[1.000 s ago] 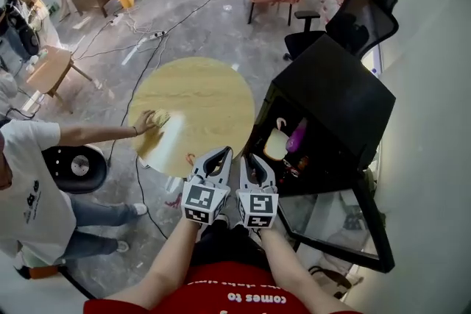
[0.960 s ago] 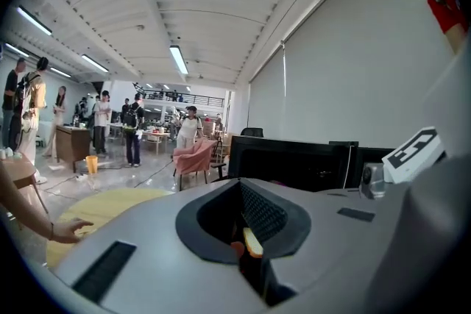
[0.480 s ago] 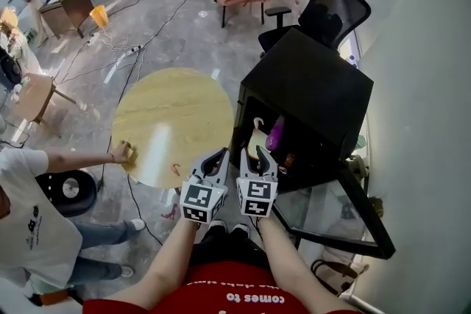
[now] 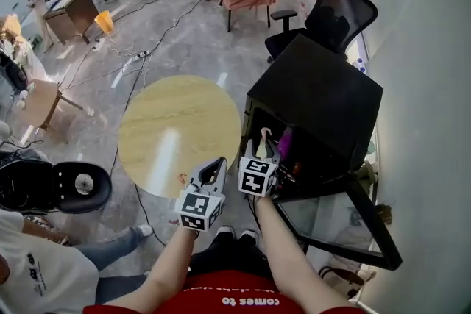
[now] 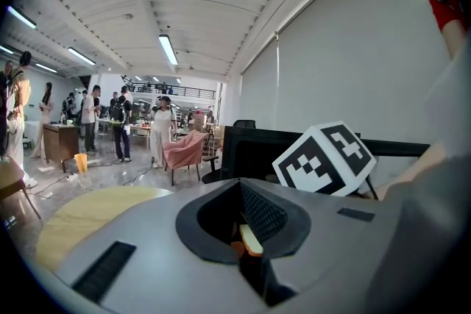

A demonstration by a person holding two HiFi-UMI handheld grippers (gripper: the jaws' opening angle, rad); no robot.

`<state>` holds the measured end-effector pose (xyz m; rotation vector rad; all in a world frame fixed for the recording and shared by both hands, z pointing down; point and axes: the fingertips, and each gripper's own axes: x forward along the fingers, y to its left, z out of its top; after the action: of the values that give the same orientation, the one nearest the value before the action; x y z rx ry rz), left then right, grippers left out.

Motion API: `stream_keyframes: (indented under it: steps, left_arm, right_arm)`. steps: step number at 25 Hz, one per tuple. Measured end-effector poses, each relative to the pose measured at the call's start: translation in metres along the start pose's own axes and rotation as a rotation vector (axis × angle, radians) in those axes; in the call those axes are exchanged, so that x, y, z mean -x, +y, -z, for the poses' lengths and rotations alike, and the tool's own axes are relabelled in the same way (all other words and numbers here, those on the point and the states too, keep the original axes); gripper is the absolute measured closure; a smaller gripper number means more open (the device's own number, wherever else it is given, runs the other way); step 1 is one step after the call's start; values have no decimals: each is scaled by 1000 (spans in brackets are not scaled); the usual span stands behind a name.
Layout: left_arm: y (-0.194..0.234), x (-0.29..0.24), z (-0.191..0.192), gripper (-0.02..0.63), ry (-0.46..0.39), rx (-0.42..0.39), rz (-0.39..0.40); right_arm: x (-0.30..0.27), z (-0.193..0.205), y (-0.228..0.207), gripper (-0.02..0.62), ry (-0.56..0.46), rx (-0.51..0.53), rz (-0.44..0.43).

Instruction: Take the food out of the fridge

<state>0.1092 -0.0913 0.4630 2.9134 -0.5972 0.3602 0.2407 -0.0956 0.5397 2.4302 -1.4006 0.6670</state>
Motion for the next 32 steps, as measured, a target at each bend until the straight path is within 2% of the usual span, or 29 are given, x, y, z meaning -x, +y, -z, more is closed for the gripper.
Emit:
stream_keyframes:
  steps: [5, 12, 18, 25, 32]
  left_arm:
    - [10, -9, 5, 603, 12, 2, -1]
    - [15, -23, 4, 603, 32, 2, 23]
    - [18, -30, 9, 603, 47, 3, 23]
    - [21, -35, 10, 603, 48, 12, 23]
    - [18, -36, 10, 603, 38, 14, 10]
  right_arm:
    - [-22, 20, -14, 442, 73, -15, 62]
    - [-35, 24, -27, 445, 80, 1, 106]
    - [-39, 24, -31, 537, 65, 85, 149]
    - [-39, 21, -30, 554, 57, 64, 97]
    - [-12, 13, -18, 555, -58, 88, 56]
